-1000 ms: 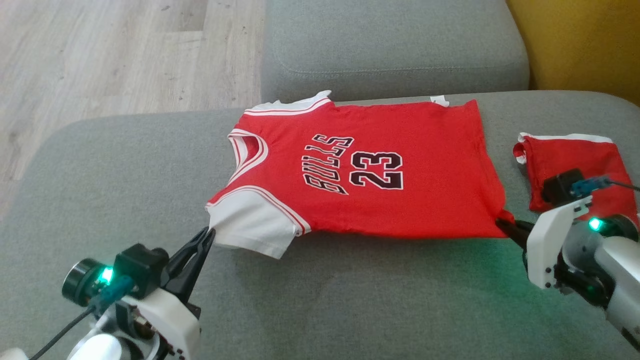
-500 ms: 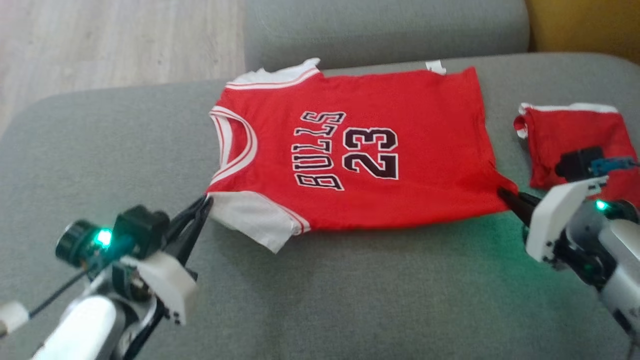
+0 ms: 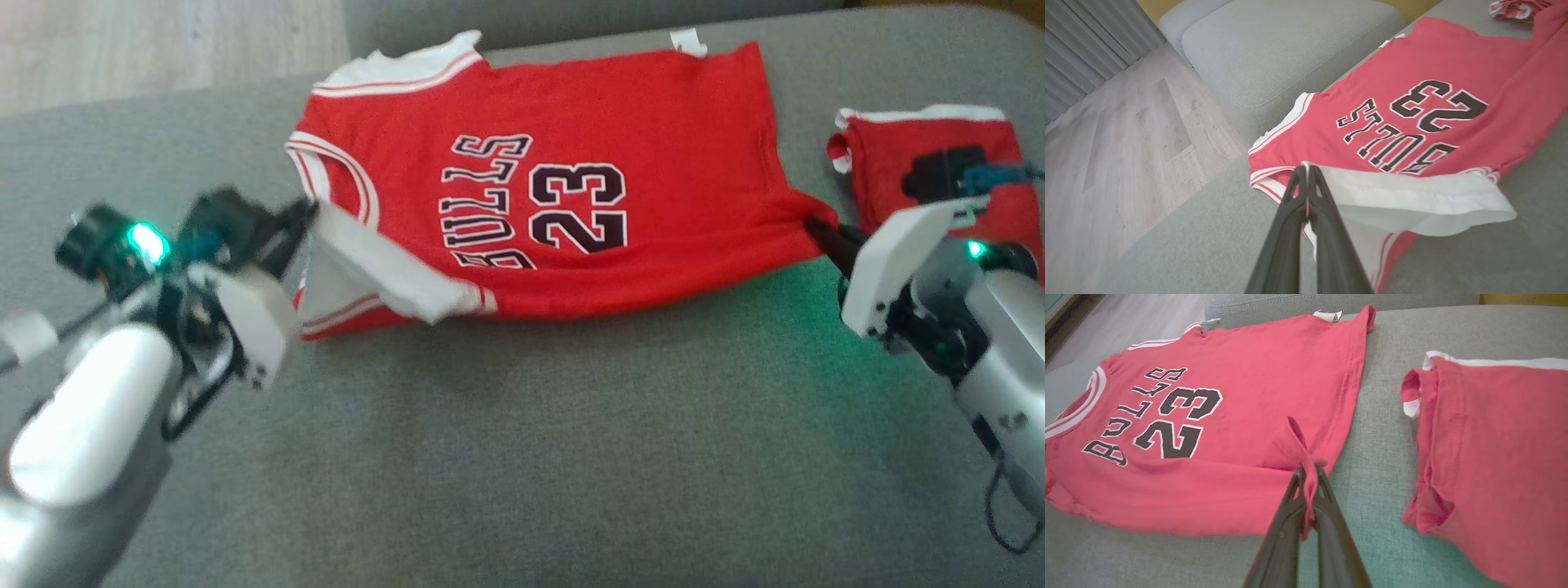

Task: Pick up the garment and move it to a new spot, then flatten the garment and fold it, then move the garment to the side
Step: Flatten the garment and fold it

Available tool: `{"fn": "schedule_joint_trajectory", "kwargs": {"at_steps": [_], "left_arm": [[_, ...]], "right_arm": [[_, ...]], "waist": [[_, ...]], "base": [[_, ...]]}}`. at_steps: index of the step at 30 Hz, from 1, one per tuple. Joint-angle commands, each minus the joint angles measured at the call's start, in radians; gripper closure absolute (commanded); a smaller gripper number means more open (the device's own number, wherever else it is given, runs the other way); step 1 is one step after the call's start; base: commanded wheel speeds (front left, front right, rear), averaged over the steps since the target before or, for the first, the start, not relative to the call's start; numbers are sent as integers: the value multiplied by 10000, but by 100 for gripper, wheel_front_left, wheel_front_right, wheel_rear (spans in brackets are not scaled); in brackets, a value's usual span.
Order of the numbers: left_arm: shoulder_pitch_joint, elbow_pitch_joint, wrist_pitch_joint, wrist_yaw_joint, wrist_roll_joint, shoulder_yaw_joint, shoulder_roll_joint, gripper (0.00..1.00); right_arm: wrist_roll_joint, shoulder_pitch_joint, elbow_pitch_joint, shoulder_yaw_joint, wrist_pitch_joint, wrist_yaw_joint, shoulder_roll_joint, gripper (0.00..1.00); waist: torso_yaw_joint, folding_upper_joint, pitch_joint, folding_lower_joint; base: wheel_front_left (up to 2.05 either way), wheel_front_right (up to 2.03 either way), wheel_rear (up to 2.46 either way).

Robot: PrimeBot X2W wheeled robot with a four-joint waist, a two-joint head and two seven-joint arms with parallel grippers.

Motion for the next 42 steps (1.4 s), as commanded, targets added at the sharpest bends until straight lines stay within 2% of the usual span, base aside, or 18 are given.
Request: {"fn": "schedule_joint_trajectory", "kwargs": {"at_steps": [1,7,17,26,27,28,29,33,36,39,42], "left_arm": [[-986,110,-122,-10,105,296,410,100],[-2234,1384,-405,-56,359,-330,375,100],[-4031,3794,-1751,-68,887,-1058,42,100],[-5138,5748,-3010,106,1431,-1467,-786,100],[-5221,5992,-3070,180,1403,-1438,-892,90],[-5293,6214,-3166,268,1357,-1389,-1003,4],[-5366,6390,-3354,348,1311,-1335,-1108,0],[-5571,6943,-4353,795,1130,-1057,-1442,0],[-5581,7042,-5472,1287,796,-629,-1790,0],[-5302,6722,-6085,1747,193,77,-2160,0],[-4614,5657,-6197,2173,-131,702,-2411,0]], "right_arm": [[-147,-431,-57,-55,29,-7,47,100],[-404,-1024,458,-47,39,-7,397,100],[-627,-1896,1171,160,-80,-7,957,100],[-730,-2451,1671,379,-426,-7,1140,100],[-820,-2554,1805,326,-642,-7,1136,92],[-926,-2647,1923,297,-873,-7,1160,0],[-962,-2725,2057,218,-1076,-7,1210,0],[-963,-3006,2353,-189,-2135,-7,1473,0],[-1363,-3125,2278,-386,-3697,-7,1418,0],[-1541,-2843,2170,-784,-5140,-7,1568,0],[-2026,-2386,1961,-1261,-5630,-7,1630,0]], "waist": [[-132,0,253,-2],[-237,0,647,-2],[-401,0,1044,-2],[-355,0,1450,-2],[-344,0,1479,-2],[-333,0,1503,-2],[-318,0,1525,-2],[-270,0,1470,-2],[-163,0,1242,-2],[-58,0,870,-2],[54,0,523,-2]], "base": [[0,0,0],[0,0,0],[0,0,0],[0,0,0],[0,0,0],[0,0,0],[0,0,0],[0,0,0],[0,0,0],[0,0,0],[0,0,0]]}}
